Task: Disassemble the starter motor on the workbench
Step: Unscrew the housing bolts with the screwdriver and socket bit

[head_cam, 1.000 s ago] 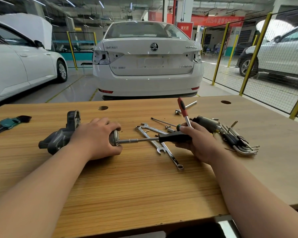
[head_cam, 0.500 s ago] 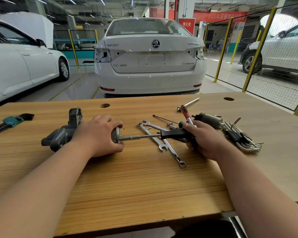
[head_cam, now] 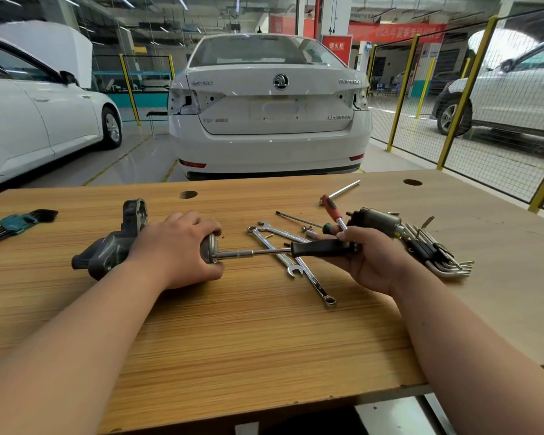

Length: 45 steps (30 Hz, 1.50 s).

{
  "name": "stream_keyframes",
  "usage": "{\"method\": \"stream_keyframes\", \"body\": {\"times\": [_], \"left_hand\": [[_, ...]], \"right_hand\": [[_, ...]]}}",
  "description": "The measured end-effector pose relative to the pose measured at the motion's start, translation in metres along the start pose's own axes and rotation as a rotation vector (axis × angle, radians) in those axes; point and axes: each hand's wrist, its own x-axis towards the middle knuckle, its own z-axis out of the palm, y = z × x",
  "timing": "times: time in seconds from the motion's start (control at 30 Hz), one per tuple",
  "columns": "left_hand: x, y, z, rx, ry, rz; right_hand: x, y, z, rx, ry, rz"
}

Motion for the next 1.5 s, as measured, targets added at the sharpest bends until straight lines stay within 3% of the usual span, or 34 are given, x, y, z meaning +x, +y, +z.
{"method": "stream_keyframes", "body": {"times": [0.13, 0.4, 0.47, 0.57, 0.73, 1.1, 1.17, 1.37, 1.5], "left_hand": [[-0.0001, 0.0013, 0.0010, 0.010, 0.005, 0.001], [-0.0006, 0.0001, 0.0001, 0.014, -0.003, -0.002], [-0.0003, 0.0002, -0.0003, 0.014, -0.008, -0.004], [0.0008, 0.0001, -0.0015, 0.020, -0.013, -0.003], [-0.0006, 0.0005, -0.0007, 0.032, -0.001, -0.001], [0.0018, -0.0006, 0.0005, 0.029, -0.005, -0.001], [0.0019, -0.0006, 0.0004, 0.020, -0.012, -0.003], [0.0002, -0.0009, 0.0000, 0.011, -0.022, -0.002], [0.0009, -0.0009, -0.0008, 0.010, -0.022, 0.003]], "right_hand": [[-0.0011, 0.0004, 0.0003, -0.376, 0.017, -0.015], [-0.0015, -0.0019, -0.0015, -0.798, 0.103, -0.002], [-0.0017, -0.0023, -0.0033, -0.734, 0.044, 0.000], [-0.0031, -0.0030, -0.0062, -0.449, -0.091, -0.024], [-0.0030, -0.0032, -0.0057, -0.197, -0.170, -0.060], [-0.0016, -0.0007, -0.0029, -0.075, -0.061, -0.021], [-0.0005, -0.0005, -0.0012, -0.128, -0.038, -0.024], [0.0007, -0.0027, 0.0002, -0.646, 0.097, 0.010], [0.0003, -0.0030, -0.0040, -0.726, 0.070, -0.062]]}}
